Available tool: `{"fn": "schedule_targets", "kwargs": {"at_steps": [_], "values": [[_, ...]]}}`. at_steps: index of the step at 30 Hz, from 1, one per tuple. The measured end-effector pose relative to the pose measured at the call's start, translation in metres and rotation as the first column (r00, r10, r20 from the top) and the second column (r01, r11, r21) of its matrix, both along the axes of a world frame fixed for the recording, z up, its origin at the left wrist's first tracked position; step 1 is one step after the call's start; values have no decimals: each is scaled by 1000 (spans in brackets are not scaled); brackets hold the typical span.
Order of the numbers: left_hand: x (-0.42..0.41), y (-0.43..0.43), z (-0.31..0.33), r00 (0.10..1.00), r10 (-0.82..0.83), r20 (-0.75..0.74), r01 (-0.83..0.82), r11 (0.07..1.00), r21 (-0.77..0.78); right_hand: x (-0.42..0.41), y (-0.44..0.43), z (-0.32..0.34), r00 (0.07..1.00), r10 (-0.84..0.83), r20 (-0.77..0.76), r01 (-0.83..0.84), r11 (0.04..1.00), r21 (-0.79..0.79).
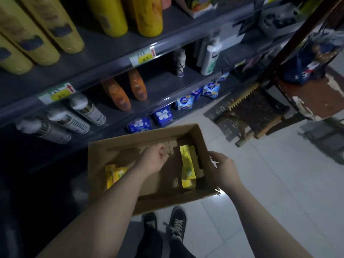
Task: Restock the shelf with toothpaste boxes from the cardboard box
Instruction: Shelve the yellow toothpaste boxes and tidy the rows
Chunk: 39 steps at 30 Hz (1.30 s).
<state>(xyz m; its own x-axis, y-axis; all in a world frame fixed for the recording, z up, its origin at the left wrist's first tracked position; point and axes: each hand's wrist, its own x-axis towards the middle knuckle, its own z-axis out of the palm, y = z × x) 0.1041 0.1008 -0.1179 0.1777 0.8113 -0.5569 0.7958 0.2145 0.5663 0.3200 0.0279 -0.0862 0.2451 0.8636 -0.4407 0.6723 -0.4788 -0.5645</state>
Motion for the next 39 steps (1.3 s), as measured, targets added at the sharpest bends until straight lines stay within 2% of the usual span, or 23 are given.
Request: {"fn": "schedule_targets", "kwargs": {"at_steps": [3,6,14,20,27,30,33,36,39], "values": [[26,16,-41,999,37,23,-35,995,-90,3,5,-32,1000,-24,-13,24,1000,-9],[52,28,-81,997,82,14,-79,984,-161,7,6,-53,992,-123,-39,125,991,54],[101,41,-156,994,96,-57,-105,977,-186,12,2,-78,984,-175,-34,178,956,232],[102,40,-163,973,228,-30,-229,949,-218,11,1,-82,986,-165,-24,166,949,267],[52,33,-122,902,423,90,-385,881,-276,-9,-4,-76,995,-87,45,68,944,323],[18,32,-106,870,473,141,-417,857,-303,-22,-5,-81,997,-81,-8,81,974,209],[-18,27,-100,840,525,139,-463,826,-321,-30,-5,-101,997,-71,-26,67,991,-116],[-52,19,-103,825,554,112,-503,810,-302,-37,2,-121,989,-117,-93,71,917,-392],[-76,12,-111,823,564,71,-523,801,-291,-45,8,-144,994,-92,-53,53,864,-501]]}}
